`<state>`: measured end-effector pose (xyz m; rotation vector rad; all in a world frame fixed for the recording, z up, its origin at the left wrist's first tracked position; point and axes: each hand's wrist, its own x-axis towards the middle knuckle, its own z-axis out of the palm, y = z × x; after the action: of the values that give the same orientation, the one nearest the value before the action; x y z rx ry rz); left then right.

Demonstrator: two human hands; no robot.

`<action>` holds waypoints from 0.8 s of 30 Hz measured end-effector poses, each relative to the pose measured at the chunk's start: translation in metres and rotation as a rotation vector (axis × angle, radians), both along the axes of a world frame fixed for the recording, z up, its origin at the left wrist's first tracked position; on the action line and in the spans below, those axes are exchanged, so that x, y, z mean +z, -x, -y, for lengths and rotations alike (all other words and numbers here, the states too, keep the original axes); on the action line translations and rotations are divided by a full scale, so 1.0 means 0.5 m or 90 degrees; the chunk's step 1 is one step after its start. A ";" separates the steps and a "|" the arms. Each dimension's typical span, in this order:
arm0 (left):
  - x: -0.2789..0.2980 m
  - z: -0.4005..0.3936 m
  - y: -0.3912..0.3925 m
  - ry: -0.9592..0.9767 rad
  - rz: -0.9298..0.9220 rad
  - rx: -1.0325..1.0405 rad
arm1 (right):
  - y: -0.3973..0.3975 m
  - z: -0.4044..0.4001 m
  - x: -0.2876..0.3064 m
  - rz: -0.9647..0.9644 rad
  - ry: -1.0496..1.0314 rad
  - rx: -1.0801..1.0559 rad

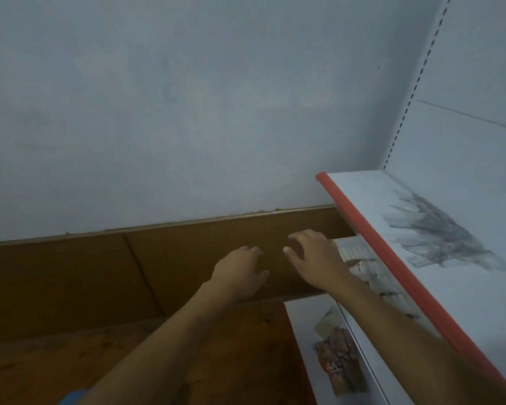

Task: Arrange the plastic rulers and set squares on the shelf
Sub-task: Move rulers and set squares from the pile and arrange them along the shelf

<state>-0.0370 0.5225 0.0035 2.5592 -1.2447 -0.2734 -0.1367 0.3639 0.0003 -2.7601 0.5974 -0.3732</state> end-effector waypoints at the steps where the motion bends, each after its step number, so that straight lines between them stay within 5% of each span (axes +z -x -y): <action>1: -0.002 0.007 -0.016 0.001 -0.004 0.007 | -0.025 0.011 -0.002 -0.003 0.000 0.011; 15: 0.000 0.251 -0.242 0.051 0.037 0.081 | -0.312 0.267 -0.037 -0.009 -0.007 0.050; 24: -0.046 0.467 -0.406 0.085 0.015 -0.049 | -0.419 0.405 -0.110 0.013 -0.019 -0.066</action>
<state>0.1661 0.2891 -0.0193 2.4128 -1.3267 -0.1700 0.0729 0.1615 -0.0549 -2.7008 0.7365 -0.4120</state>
